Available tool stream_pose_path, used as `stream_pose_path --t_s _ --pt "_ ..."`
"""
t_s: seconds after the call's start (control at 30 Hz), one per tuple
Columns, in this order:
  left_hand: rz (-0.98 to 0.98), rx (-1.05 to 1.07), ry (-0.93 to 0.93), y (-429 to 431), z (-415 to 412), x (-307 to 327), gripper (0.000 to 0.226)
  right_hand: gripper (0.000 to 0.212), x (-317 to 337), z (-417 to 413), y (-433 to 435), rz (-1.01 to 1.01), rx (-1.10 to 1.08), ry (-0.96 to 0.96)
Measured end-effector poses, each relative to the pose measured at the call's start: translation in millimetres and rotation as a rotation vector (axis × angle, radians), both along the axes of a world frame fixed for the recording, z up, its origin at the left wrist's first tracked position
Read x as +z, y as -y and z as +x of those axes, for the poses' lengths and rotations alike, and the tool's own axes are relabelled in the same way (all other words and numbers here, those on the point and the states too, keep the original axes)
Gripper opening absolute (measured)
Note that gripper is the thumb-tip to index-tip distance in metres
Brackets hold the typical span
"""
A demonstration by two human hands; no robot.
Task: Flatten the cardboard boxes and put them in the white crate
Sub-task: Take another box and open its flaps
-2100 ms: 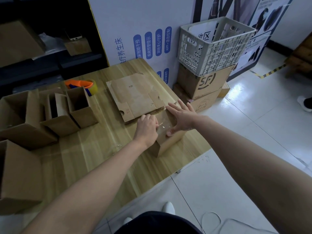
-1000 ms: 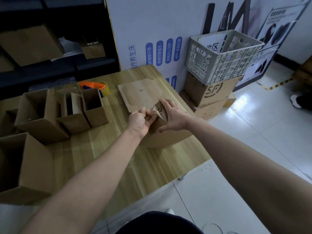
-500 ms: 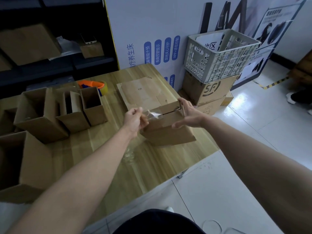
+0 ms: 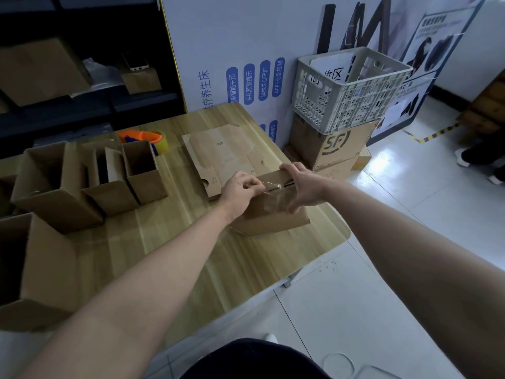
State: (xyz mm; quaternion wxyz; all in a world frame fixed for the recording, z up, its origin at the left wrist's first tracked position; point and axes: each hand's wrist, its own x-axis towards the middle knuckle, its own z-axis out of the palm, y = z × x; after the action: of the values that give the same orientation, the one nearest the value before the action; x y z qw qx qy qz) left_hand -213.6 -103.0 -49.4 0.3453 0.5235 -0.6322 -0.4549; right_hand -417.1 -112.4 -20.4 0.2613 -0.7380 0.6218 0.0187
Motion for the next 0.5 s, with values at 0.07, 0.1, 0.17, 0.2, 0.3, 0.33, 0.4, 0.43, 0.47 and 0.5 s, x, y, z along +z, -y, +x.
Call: stream_pose_path --t_s 0.07,0.1,0.17,0.2,0.3,0.33,0.4,0.43,0.47,0.5 --pt "0.112 0.06 -0.129 2 7 -4 0.023 0.117 -1 -9 -2 -0.001 0.005 -0.039" --pt "0.152 0.103 -0.186 2 10 -6 0.029 0.116 -3 -12 -4 -0.007 0.004 -0.057" --pt "0.182 0.182 -0.241 4 15 -12 0.036 0.115 -8 -12 -6 -0.016 -0.008 -0.058" --pt "0.177 0.202 -0.242 4 16 -13 0.036 0.115 -9 -12 -7 -0.02 -0.009 -0.062" --pt "0.266 0.233 -0.367 5 21 -10 0.036 0.117 -14 -17 -12 -0.036 -0.016 -0.167" --pt "0.294 0.22 -0.404 5 25 -11 0.037 0.117 -16 -20 -14 -0.036 -0.025 -0.207" --pt "0.249 0.219 -0.289 2 31 -17 0.036 0.116 -18 -21 -18 -0.048 -0.017 -0.308" --pt "0.208 0.222 -0.194 -1 31 -21 0.033 0.117 -18 -17 -17 -0.059 0.007 -0.372" --pt "0.174 0.222 -0.131 -4 29 -24 0.031 0.12 -18 -10 -15 -0.067 0.042 -0.418" --pt "0.156 0.208 -0.098 -7 25 -25 0.033 0.123 -18 1 -13 -0.075 0.079 -0.426"
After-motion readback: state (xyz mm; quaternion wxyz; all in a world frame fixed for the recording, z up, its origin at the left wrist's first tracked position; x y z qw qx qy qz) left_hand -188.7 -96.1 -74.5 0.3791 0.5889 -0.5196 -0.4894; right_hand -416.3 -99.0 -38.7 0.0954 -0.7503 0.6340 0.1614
